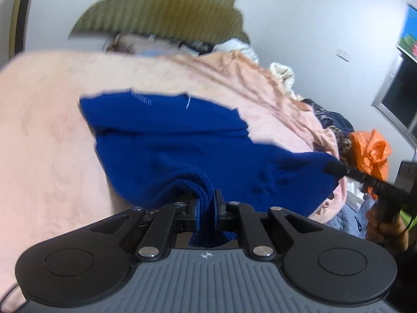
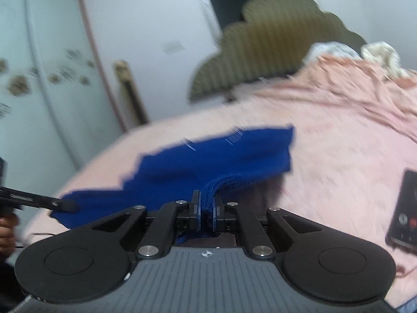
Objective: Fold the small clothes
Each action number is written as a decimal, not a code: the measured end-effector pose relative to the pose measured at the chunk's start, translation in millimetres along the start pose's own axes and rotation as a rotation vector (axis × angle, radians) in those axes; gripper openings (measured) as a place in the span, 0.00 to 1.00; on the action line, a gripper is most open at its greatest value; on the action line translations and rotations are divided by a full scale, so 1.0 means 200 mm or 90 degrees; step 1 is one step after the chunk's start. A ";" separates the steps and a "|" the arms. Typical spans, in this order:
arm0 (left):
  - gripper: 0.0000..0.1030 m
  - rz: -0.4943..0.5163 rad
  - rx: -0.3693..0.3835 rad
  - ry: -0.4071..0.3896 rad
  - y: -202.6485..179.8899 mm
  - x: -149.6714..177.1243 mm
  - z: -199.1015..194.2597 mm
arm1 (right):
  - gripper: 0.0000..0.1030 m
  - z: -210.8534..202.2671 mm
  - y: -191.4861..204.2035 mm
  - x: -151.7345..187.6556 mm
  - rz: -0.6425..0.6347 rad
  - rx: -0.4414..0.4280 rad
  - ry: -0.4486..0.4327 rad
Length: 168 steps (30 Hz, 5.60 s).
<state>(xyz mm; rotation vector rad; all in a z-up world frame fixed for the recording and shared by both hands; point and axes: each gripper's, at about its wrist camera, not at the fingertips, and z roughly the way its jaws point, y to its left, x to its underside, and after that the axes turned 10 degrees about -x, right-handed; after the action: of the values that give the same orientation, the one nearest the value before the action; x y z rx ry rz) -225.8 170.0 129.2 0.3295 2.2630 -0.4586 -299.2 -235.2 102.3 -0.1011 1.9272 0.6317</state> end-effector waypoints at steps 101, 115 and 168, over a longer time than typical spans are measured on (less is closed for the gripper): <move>0.75 -0.047 -0.336 0.050 0.63 -0.85 1.49 | 0.66 1.64 -1.15 -0.55 0.253 0.138 0.083; 0.75 0.000 -0.290 0.071 0.54 -0.66 1.41 | 0.08 1.80 -1.03 -0.59 0.061 0.239 0.140; 0.07 0.127 -0.157 0.087 0.57 -0.37 0.81 | 0.43 0.82 -0.68 -0.20 0.057 0.308 0.127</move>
<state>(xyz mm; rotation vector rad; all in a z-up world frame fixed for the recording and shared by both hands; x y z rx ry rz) -27.9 197.8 57.0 0.4642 2.3563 -0.0537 -98.1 -283.1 34.3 0.2371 2.2365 0.2031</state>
